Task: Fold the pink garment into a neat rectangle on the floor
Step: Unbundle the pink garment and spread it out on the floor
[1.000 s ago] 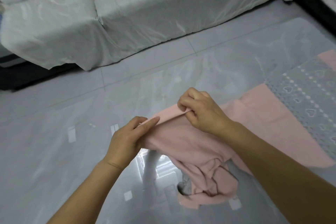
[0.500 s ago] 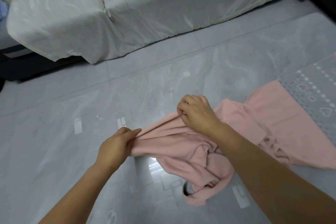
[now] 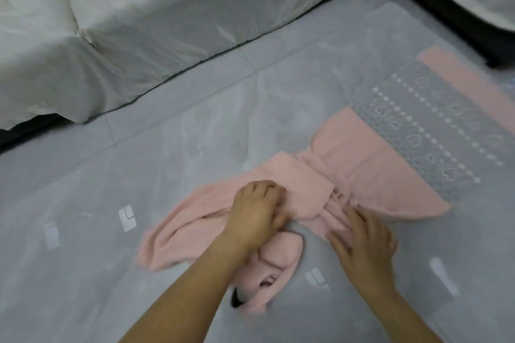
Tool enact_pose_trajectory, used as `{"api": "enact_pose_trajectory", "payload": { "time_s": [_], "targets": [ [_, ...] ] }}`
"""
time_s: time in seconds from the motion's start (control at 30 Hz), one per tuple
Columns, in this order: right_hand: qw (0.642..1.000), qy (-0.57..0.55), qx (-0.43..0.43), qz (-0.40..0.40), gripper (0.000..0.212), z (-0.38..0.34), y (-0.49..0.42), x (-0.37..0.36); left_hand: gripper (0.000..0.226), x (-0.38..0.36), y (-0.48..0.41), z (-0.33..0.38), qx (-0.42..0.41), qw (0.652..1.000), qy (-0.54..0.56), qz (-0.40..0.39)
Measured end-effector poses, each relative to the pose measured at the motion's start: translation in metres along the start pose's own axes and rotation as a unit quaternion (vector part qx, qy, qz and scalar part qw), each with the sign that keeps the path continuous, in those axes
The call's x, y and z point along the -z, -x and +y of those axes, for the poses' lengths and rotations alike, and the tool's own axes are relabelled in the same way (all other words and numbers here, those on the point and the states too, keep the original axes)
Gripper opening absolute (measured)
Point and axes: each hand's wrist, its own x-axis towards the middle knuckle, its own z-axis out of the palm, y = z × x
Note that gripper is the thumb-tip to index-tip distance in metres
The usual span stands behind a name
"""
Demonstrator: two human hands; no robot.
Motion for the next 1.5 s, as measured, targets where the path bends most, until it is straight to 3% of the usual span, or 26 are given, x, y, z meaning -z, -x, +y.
{"api": "enact_pose_trajectory", "payload": {
  "time_s": [0.07,0.17,0.27,0.37,0.5,0.6,0.73,0.8,0.9,0.97,1.07,1.13,1.23,1.27,1.43,1.5],
  "targets": [
    [1.000,0.013,-0.007,-0.004,0.065,0.017,0.006,-0.005,0.065,-0.019,-0.013,0.030,-0.042,0.997,-0.040,-0.051],
    [0.999,0.026,0.028,0.020,0.057,0.028,-0.002,-0.015,0.090,-0.037,-0.021,0.047,-0.022,0.987,-0.115,-0.112],
    [0.997,-0.001,0.065,0.049,0.035,0.032,-0.012,-0.017,0.077,-0.041,-0.021,0.037,-0.027,0.987,-0.144,-0.065],
    [0.994,-0.027,0.080,0.064,0.032,0.032,-0.012,-0.016,0.061,-0.038,-0.006,0.016,-0.078,0.988,-0.124,-0.055],
    [0.982,-0.085,0.125,0.113,0.026,0.025,0.003,-0.018,0.047,-0.014,0.032,-0.010,-0.149,0.977,-0.089,-0.127],
    [0.979,-0.098,0.147,0.100,0.030,0.018,0.025,-0.021,0.060,-0.008,0.064,-0.034,-0.248,0.939,-0.159,-0.179],
    [0.994,-0.038,0.102,0.008,0.025,0.012,0.054,-0.025,0.066,-0.006,0.099,-0.055,-0.246,0.934,-0.144,-0.214],
    [0.998,-0.012,0.062,-0.020,0.040,0.007,0.067,-0.026,0.068,0.001,0.104,-0.053,-0.227,0.947,-0.126,-0.190],
    [1.000,-0.013,-0.007,0.001,0.065,-0.014,0.086,-0.028,0.066,0.011,0.090,-0.036,-0.205,0.966,-0.070,-0.143],
    [0.993,-0.043,-0.092,0.057,0.064,-0.039,0.098,-0.031,0.059,0.010,0.071,-0.026,-0.184,0.979,-0.026,-0.084],
    [0.938,-0.161,-0.272,0.144,0.059,-0.077,0.101,-0.037,0.061,0.005,0.029,-0.017,-0.102,0.994,0.045,-0.015],
    [0.863,-0.269,-0.380,0.196,0.065,-0.086,0.093,-0.044,0.064,0.002,-0.001,-0.013,-0.078,0.996,0.045,0.007],
    [0.725,-0.415,-0.484,0.260,0.063,-0.081,0.073,-0.045,0.069,-0.005,-0.037,-0.001,-0.143,0.990,0.013,-0.002],
    [0.697,-0.434,-0.506,0.263,0.061,-0.078,0.066,-0.044,0.070,-0.008,-0.046,0.006,-0.154,0.988,0.015,-0.016],
    [0.706,-0.411,-0.506,0.277,0.053,-0.062,0.032,-0.037,0.073,-0.032,-0.077,0.036,-0.156,0.983,-0.015,-0.092],
    [0.715,-0.404,-0.500,0.273,0.048,-0.056,0.025,-0.035,0.056,-0.035,-0.078,0.041,-0.159,0.984,0.007,-0.077]
  ]
}}
